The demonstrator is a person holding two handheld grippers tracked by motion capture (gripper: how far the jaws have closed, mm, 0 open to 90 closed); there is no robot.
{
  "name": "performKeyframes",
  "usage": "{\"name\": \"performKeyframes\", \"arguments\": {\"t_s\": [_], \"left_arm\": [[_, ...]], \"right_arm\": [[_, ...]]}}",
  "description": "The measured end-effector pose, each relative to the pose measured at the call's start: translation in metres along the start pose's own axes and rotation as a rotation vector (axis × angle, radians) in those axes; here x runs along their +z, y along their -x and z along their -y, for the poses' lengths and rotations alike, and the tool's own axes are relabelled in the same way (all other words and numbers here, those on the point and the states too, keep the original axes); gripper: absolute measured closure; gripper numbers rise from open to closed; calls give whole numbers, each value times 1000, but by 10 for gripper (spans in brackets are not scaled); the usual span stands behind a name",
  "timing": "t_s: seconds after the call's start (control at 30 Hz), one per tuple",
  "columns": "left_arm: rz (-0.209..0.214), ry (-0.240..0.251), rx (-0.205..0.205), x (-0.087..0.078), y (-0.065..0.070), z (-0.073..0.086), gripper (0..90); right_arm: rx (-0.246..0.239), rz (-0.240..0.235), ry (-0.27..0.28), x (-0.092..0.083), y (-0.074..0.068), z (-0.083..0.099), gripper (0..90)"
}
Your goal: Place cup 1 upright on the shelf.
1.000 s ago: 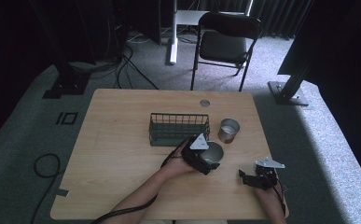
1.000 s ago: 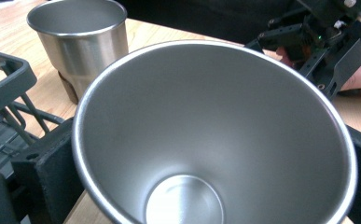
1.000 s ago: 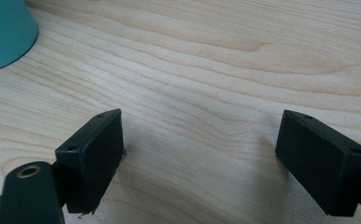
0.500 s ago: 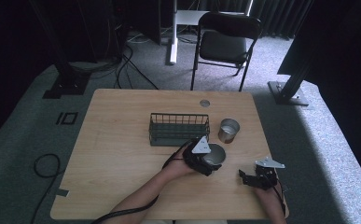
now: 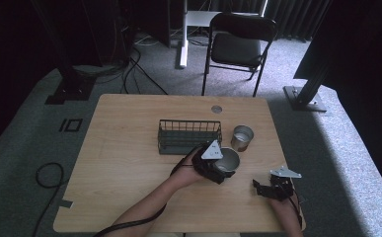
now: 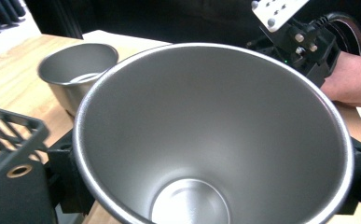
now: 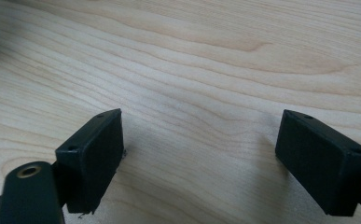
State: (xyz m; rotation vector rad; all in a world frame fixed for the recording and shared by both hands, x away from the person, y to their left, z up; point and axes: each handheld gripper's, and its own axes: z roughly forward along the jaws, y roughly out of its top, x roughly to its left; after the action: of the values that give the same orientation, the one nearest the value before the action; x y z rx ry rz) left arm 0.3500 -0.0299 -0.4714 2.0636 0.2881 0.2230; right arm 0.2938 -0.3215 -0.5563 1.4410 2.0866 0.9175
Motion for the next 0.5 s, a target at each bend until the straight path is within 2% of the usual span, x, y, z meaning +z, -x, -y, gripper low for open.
{"name": "performKeyframes", "arguments": {"t_s": [0.13, 0.5], "left_arm": [[1, 3, -11, -6, -2, -4, 142], [-33, 36, -43, -26, -10, -17, 142]], "right_arm": [[0, 0, 0, 0, 0, 0, 148], [0, 0, 0, 0, 0, 0, 148]]}}
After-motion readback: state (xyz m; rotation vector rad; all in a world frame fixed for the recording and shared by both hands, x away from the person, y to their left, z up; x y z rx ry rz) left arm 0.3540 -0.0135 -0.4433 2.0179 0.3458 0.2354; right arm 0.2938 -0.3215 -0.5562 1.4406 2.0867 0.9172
